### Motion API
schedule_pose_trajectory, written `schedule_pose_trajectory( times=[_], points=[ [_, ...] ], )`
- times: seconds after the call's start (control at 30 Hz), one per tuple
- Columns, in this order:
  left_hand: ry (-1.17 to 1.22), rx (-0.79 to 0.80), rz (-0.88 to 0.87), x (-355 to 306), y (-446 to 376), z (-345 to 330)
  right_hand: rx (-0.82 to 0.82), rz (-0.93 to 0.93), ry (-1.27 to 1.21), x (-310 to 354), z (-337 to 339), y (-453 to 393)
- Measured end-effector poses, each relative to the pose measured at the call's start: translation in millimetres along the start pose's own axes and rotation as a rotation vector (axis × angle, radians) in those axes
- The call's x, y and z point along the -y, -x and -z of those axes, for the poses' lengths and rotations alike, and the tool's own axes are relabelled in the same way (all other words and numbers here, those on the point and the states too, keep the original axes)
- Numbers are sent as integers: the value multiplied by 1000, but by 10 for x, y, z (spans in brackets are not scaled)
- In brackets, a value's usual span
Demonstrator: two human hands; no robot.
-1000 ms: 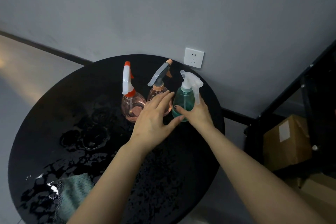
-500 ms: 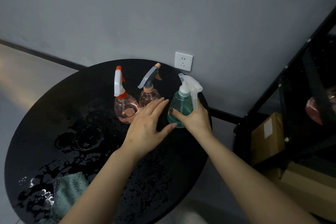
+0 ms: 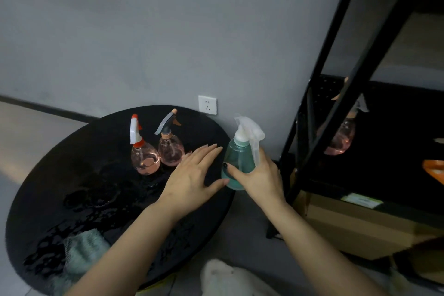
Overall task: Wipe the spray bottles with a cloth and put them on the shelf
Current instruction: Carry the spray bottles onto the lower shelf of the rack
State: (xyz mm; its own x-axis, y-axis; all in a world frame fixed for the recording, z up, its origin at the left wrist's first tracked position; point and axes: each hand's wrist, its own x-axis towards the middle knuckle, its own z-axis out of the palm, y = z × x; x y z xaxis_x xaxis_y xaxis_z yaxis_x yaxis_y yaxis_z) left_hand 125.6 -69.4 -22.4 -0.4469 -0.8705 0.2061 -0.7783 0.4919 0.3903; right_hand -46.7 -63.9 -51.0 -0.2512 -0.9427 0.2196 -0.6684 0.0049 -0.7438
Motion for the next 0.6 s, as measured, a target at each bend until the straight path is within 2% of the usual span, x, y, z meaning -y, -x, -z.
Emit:
schedule_pose_trajectory(
  times=[0.33, 0.6],
  points=[
    [57, 30, -115, -1079, 77, -5, -26, 49, 44, -335, 1164, 476],
    [52, 69, -243, -1697, -2, -142, -117, 2, 120, -740, 1850, 607]
  ],
)
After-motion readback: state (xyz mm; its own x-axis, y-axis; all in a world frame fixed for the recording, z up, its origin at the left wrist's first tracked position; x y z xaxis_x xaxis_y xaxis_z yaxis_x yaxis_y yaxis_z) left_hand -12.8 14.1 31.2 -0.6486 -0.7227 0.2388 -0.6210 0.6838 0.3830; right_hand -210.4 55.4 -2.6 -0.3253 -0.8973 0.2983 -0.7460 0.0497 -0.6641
